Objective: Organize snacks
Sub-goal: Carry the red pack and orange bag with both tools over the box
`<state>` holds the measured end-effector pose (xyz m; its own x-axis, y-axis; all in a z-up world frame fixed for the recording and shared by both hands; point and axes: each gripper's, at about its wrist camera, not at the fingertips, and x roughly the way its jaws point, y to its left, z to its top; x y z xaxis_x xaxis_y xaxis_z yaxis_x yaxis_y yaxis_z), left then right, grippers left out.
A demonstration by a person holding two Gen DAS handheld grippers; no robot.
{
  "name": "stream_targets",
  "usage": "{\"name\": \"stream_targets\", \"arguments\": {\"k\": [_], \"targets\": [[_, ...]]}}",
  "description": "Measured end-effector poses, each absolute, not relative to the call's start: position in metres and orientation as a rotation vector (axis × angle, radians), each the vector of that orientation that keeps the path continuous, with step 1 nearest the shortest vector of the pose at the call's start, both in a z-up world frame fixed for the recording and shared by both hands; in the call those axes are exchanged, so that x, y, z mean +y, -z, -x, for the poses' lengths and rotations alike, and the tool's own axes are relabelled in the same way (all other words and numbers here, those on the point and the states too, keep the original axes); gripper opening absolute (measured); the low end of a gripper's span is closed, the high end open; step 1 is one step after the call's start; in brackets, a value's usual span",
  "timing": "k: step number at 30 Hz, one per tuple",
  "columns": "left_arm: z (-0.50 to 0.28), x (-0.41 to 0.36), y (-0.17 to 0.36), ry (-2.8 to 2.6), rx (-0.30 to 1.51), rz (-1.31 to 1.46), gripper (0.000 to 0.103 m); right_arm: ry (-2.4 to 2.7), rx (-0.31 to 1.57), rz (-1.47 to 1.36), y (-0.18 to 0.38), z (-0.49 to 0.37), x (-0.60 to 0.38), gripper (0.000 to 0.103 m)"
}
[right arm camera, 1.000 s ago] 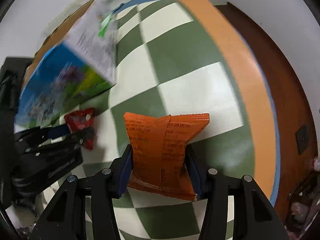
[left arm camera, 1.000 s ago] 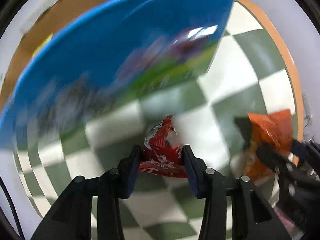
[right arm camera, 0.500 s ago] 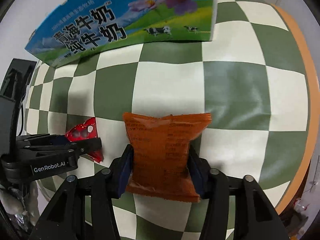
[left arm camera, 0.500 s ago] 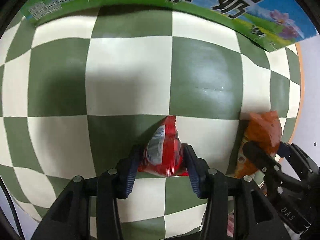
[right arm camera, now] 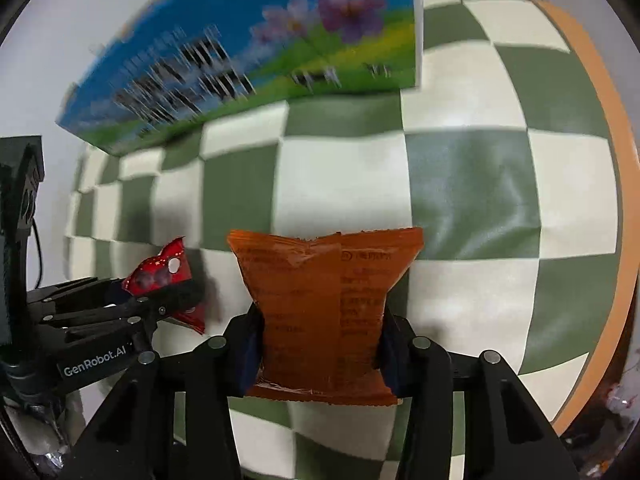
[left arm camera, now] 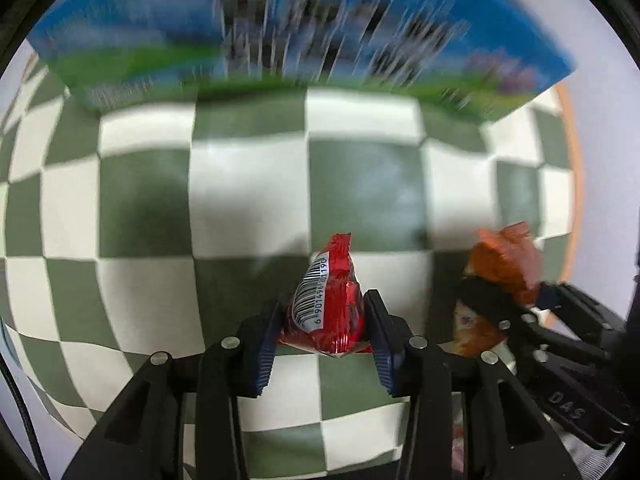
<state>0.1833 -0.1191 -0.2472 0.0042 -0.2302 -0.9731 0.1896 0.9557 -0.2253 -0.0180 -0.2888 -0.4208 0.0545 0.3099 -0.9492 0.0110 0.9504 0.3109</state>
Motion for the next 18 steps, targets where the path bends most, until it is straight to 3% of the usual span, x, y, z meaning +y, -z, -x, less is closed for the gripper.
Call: {"name": "stream_targets", "arguments": {"k": [9, 13, 18], "targets": [[-0.272, -0.113, 0.124, 0.410, 1.328, 0.140, 0.038, -0.337, 1.287, -0.304, 0.309, -0.049, -0.294, 0.050], [-0.324, -0.108, 0.112, 0.384, 1.312, 0.118, 0.038, -0.323, 1.243, -0.241, 0.293, -0.104, -0.286, 0.050], [-0.391, -0.102, 0.142, 0.328, 1.394, 0.069, 0.038, -0.295, 1.327, -0.189, 0.326, -0.183, -0.276, 0.050]]}}
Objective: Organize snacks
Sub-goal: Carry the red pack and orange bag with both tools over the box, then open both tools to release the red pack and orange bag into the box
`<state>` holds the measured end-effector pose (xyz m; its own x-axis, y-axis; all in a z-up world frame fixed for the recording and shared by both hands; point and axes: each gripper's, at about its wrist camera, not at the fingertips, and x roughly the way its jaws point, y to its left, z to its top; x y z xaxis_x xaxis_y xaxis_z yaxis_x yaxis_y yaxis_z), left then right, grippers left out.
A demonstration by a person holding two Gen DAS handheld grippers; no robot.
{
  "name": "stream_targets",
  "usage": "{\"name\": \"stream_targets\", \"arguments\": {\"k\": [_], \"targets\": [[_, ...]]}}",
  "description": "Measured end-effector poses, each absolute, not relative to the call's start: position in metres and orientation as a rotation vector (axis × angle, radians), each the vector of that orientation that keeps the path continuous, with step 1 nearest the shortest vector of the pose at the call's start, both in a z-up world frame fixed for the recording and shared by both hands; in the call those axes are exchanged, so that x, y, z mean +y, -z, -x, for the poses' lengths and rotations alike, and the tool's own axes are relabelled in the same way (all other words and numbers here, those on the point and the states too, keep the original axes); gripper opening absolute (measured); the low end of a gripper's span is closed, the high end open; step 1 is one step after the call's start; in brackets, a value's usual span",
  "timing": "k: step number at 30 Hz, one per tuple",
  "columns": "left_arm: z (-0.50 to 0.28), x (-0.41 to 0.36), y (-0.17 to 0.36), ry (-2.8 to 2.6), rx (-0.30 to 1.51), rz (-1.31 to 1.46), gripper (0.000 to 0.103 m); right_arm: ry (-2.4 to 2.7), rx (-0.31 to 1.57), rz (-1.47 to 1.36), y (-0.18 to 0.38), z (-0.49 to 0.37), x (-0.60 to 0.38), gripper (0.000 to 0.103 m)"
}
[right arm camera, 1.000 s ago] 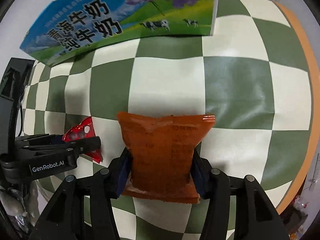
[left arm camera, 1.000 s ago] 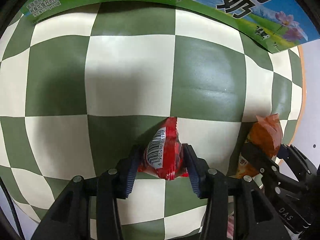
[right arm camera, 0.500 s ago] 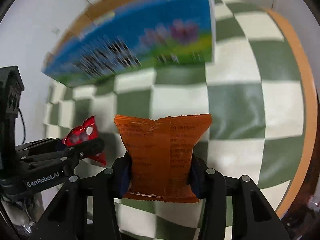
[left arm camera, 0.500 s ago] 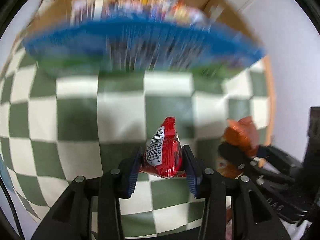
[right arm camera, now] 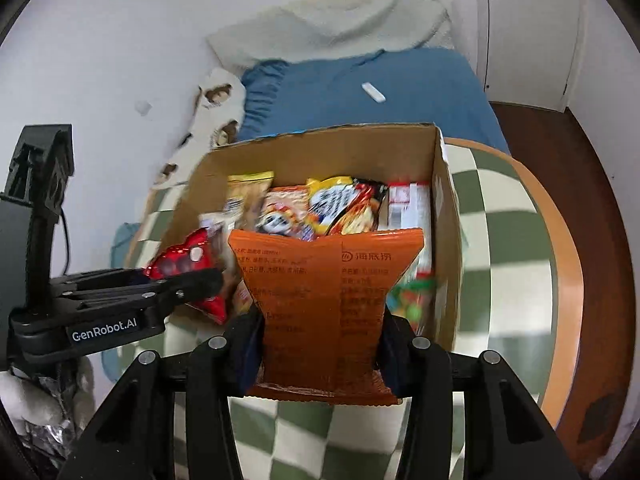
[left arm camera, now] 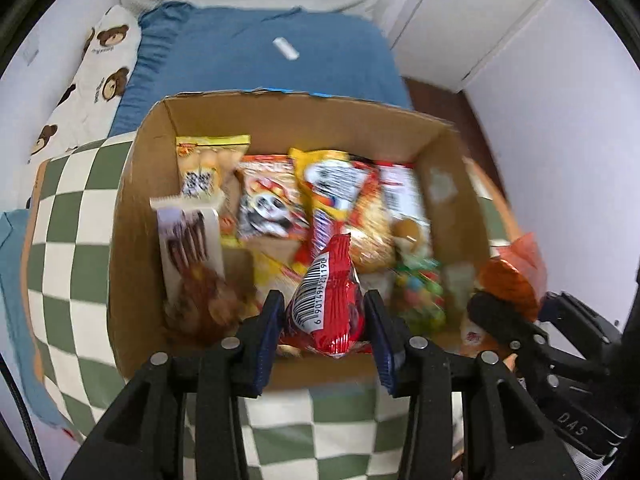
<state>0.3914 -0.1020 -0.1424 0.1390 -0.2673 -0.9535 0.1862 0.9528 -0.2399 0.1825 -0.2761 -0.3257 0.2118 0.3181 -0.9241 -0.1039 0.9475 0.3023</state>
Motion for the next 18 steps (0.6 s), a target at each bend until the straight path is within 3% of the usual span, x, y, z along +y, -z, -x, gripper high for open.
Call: {"name": "stream_targets", "arguments": {"k": [10, 12, 13, 14, 15, 16, 18], "targets": [[-0.459, -0.102, 0.215, 0.273, 1.563, 0.021, 0.040, -0.304, 1.532, -0.161, 0.396, -0.243, -0.253, 0.050], [-0.463, -0.099, 0.225, 0.269, 1.610, 0.041, 0.040, -0.306, 1.558, -0.149, 0.405, -0.244, -0.248, 0.052], [-0.465, -0.097, 0.229, 0.259, 1.621, 0.045, 0.041, -0.299, 1.581, -0.135, 0.412, -0.244, -0.244, 0.060], [-0.466, -0.093, 0.231, 0.233, 1.623, 0.043, 0.054, -0.292, 1.598, -0.126, 0.416, -0.245, -0.243, 0.082], [-0.466, -0.091, 0.233, 0.221, 1.623, 0.043, 0.065, -0.280, 1.610, -0.116, 0.419, -0.245, -0.243, 0.093], [-0.467, -0.089, 0.234, 0.213, 1.625, 0.046, 0.088, -0.271, 1.608, -0.111, 0.421, -0.245, -0.242, 0.099], [-0.466, -0.084, 0.237, 0.204, 1.626, 0.063, 0.094, -0.257, 1.613, -0.099, 0.422, -0.245, -0.243, 0.099]]}}
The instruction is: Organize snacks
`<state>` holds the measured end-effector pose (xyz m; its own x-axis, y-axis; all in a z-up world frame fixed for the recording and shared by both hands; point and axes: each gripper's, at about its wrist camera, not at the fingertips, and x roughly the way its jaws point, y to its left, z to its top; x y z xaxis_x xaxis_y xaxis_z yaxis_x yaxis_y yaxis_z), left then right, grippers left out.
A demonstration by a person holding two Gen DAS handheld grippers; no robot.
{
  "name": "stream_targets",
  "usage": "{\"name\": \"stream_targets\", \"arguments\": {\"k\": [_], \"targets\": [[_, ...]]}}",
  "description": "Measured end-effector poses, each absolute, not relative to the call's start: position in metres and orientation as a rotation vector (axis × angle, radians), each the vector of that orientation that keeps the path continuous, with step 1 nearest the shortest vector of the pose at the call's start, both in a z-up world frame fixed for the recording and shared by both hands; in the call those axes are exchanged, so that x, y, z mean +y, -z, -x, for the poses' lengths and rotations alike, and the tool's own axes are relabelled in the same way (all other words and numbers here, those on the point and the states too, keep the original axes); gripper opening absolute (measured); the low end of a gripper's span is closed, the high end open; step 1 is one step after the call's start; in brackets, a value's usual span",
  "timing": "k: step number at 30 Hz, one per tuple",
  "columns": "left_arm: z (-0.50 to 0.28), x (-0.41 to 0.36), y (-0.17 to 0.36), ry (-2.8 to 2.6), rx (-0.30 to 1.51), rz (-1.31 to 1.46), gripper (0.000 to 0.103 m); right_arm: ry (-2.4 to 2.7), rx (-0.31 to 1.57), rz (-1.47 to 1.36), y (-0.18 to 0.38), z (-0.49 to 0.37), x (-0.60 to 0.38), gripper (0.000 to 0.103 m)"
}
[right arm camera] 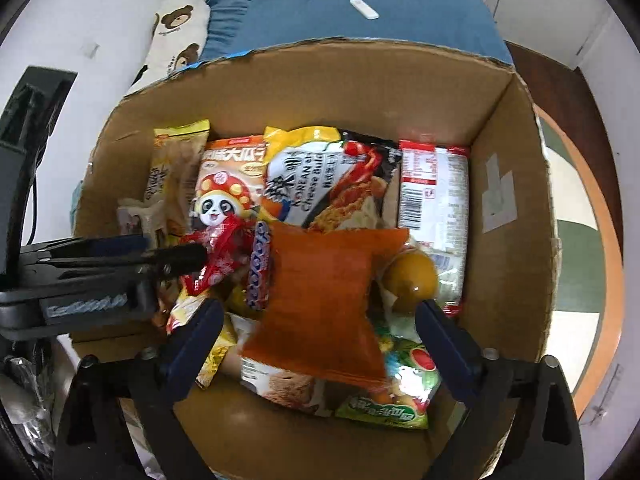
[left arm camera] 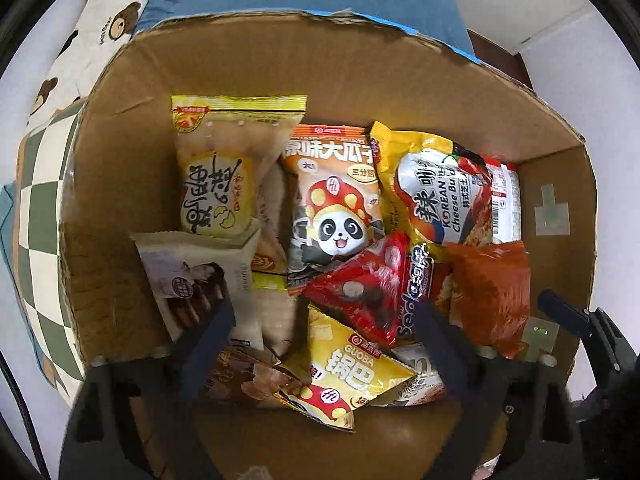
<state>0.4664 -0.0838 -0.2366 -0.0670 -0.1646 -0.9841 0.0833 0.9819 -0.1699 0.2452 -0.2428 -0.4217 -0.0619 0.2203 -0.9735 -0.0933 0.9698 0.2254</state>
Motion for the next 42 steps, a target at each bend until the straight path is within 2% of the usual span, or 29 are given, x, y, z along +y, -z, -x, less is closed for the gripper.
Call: {"name": "stream_targets", "arguments": {"k": [9, 18, 30, 42], "targets": [[-0.447, -0.077, 0.228, 0.202, 1.591, 0.056, 0.094, -0.205, 1.606, -0.074, 0.412, -0.235, -0.253, 0.099], [-0.406, -0.069, 0.194, 0.186, 1.480, 0.011, 0.094, -0.149, 1.558, -0.068, 0.393, -0.212, -0.268, 0.099], [-0.331, -0.058, 0.121, 0.167, 1.218, -0.014, 0.094, -0.108, 1.343, -0.073, 0.316, -0.155, -0.280, 0.099], [-0.227, -0.051, 0.043, 0.149, 0.955, -0.033, 0.094, -0.095, 1.064, -0.056, 0.212, -0.060, -0.282, 0.101]]}}
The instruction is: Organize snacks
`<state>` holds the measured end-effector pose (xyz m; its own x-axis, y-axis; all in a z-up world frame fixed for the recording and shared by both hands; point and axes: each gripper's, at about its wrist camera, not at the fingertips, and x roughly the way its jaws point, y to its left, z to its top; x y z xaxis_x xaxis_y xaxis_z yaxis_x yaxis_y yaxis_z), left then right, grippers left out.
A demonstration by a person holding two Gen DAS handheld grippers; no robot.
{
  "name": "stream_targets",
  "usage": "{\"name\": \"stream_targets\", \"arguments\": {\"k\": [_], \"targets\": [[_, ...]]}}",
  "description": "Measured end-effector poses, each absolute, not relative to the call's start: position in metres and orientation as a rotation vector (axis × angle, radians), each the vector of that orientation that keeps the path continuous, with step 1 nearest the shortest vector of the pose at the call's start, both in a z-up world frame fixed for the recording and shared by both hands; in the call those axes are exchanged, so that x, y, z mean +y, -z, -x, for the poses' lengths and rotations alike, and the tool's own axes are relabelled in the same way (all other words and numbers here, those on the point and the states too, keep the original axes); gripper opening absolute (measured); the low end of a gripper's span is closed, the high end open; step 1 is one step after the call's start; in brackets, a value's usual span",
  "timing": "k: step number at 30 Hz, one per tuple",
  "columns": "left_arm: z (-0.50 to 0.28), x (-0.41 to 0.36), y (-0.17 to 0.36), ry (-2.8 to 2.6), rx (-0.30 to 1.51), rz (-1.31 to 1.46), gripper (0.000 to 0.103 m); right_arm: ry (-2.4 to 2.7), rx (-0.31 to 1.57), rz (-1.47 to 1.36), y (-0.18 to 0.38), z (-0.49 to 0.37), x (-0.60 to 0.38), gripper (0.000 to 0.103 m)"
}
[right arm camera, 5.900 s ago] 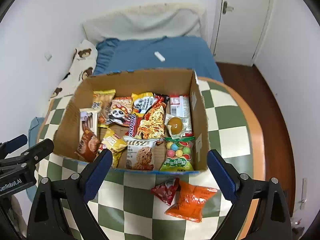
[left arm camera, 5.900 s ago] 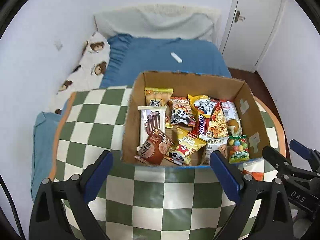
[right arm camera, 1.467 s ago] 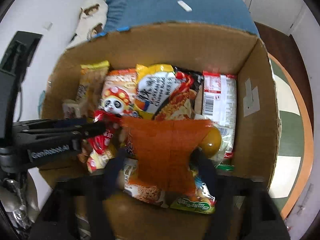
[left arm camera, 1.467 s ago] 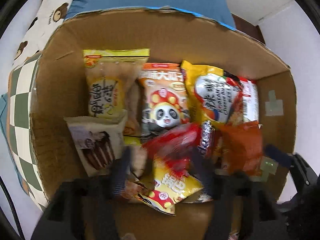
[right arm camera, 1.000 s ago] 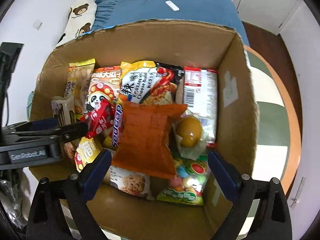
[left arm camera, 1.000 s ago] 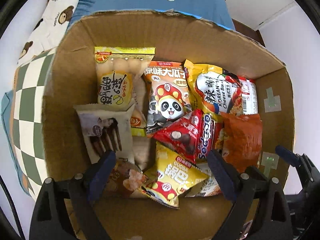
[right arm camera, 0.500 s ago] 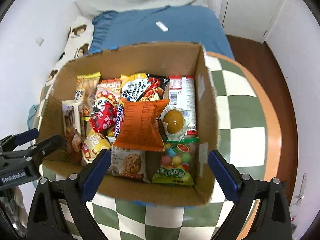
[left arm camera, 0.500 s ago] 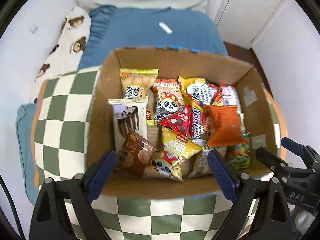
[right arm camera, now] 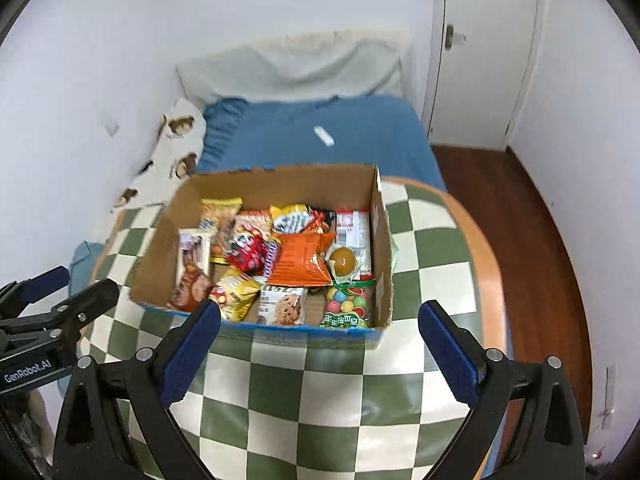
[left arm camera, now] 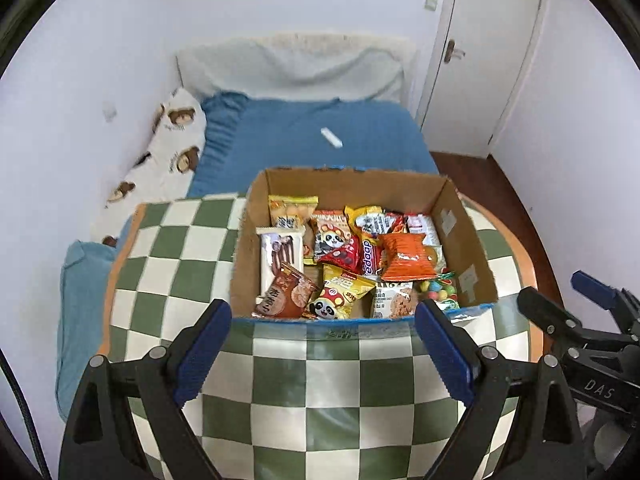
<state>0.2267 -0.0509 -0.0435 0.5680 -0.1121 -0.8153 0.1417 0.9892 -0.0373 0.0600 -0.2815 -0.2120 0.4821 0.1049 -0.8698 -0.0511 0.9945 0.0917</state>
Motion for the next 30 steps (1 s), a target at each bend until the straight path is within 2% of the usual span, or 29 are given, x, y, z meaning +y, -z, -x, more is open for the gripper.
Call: {"name": "stream_targets", "arguments": {"k": [7, 18, 21, 22, 30], "targets": [[-0.171, -0.036, 0.018, 0.140, 0.881, -0.008, 0.094, -0.053, 0.933, -0.089, 0.162, 0.007, -0.289, 0.101], [-0.109, -0.035, -0.026, 0.158, 0.771, -0.055, 0.094, -0.071, 0.831, -0.070, 0.103, 0.076, -0.283, 0.102], [-0.098, -0.032, -0.031, 0.156, 0.754, -0.047, 0.096, -0.065, 0.803, -0.049, 0.092, 0.089, -0.278, 0.103], [-0.096, -0.031, -0.031, 0.155, 0.751, -0.042, 0.102, -0.064, 0.795, -0.043, 0.089, 0.093, -0.276, 0.103], [-0.086, -0.027, -0.034, 0.134, 0.723, -0.032, 0.103, -0.067, 0.798, -0.035, 0.085, 0.101, -0.273, 0.103]]}}
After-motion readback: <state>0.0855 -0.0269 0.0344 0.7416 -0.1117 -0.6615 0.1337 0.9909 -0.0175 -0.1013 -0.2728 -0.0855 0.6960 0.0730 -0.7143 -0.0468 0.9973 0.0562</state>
